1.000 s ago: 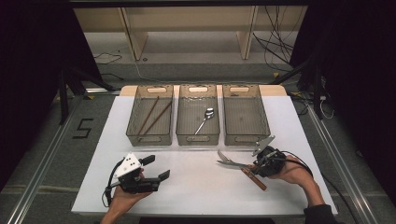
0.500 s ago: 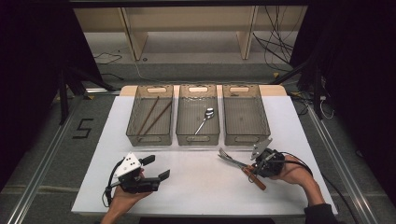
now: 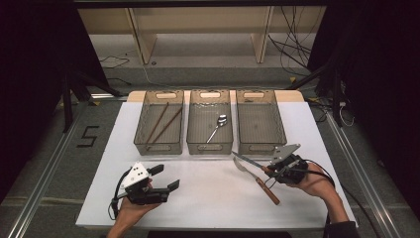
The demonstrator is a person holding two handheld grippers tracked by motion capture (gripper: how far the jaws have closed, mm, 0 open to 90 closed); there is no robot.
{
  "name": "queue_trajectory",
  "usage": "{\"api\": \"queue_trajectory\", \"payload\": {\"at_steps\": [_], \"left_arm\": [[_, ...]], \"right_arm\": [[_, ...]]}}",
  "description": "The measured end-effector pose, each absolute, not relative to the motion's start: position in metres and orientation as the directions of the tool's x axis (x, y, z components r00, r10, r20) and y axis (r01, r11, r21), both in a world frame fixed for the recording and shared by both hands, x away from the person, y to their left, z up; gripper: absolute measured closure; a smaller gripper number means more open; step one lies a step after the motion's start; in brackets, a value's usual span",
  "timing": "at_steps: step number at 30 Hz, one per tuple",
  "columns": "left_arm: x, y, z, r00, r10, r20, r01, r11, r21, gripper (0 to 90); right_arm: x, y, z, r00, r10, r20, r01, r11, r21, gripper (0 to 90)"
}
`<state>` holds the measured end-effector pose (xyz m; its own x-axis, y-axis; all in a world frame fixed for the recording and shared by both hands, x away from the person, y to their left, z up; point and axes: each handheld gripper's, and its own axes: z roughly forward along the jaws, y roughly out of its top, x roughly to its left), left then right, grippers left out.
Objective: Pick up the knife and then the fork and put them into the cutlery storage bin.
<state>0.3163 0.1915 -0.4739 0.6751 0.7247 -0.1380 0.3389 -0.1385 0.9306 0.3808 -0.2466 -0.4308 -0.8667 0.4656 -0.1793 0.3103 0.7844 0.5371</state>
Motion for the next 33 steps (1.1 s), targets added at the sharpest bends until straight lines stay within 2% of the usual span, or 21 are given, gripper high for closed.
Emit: {"api": "queue_trajectory", "payload": {"at_steps": [9,23,33], "left_arm": [[0.317,0.194,-0.474,0.669,0.73,-0.137,0.334,-0.132,0.933,17.2],[0.317,0.196,-0.475,0.659,0.741,-0.128,0.329,-0.132,0.935,17.2],[0.317,0.196,-0.475,0.656,0.744,-0.13,0.327,-0.124,0.937,17.2]], "right_arm": [[0.38,-0.233,-0.412,-0.818,0.563,-0.123,0.36,0.666,0.653,76.8],[0.395,-0.215,-0.397,-0.775,0.629,-0.07,0.413,0.587,0.697,76.8],[0.416,-0.214,-0.389,-0.71,0.704,-0.021,0.475,0.5,0.724,76.8]]}}
